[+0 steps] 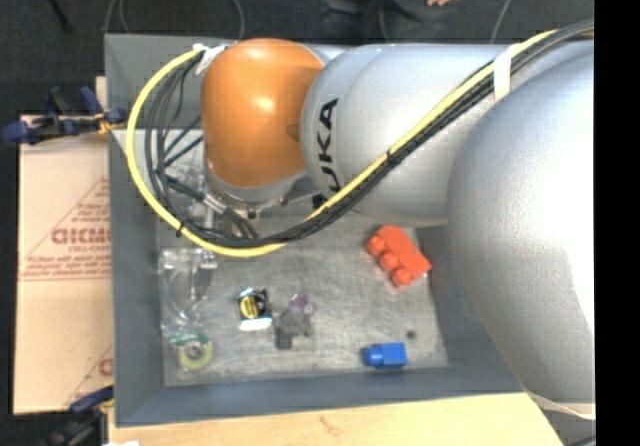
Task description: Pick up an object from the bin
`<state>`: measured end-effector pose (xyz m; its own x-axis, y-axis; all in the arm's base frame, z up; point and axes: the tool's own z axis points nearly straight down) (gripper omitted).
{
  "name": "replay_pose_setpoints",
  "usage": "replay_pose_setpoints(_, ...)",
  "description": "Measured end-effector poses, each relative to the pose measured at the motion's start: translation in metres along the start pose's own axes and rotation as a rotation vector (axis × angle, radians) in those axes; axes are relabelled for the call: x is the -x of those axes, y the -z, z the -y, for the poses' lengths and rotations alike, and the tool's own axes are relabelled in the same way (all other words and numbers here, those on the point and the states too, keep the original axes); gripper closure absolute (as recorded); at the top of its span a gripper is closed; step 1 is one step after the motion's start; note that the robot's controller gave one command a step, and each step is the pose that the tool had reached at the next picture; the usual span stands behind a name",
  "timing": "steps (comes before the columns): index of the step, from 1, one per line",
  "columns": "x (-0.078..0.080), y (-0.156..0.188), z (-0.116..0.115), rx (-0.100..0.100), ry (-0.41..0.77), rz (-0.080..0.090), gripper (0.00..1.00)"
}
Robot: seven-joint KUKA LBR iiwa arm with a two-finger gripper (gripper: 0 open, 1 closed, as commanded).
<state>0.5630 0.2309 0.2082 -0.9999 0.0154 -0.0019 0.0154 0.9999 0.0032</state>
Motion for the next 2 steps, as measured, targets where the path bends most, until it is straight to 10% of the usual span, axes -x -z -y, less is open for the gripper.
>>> replay_pose_setpoints(1,-0.036,-0.012,0.102,-0.005,0.343,-0.002,0.0)
replay_pose_setpoints(2,-0.017,-0.134,0.104,-0.002,0.547,0.005,0.0)
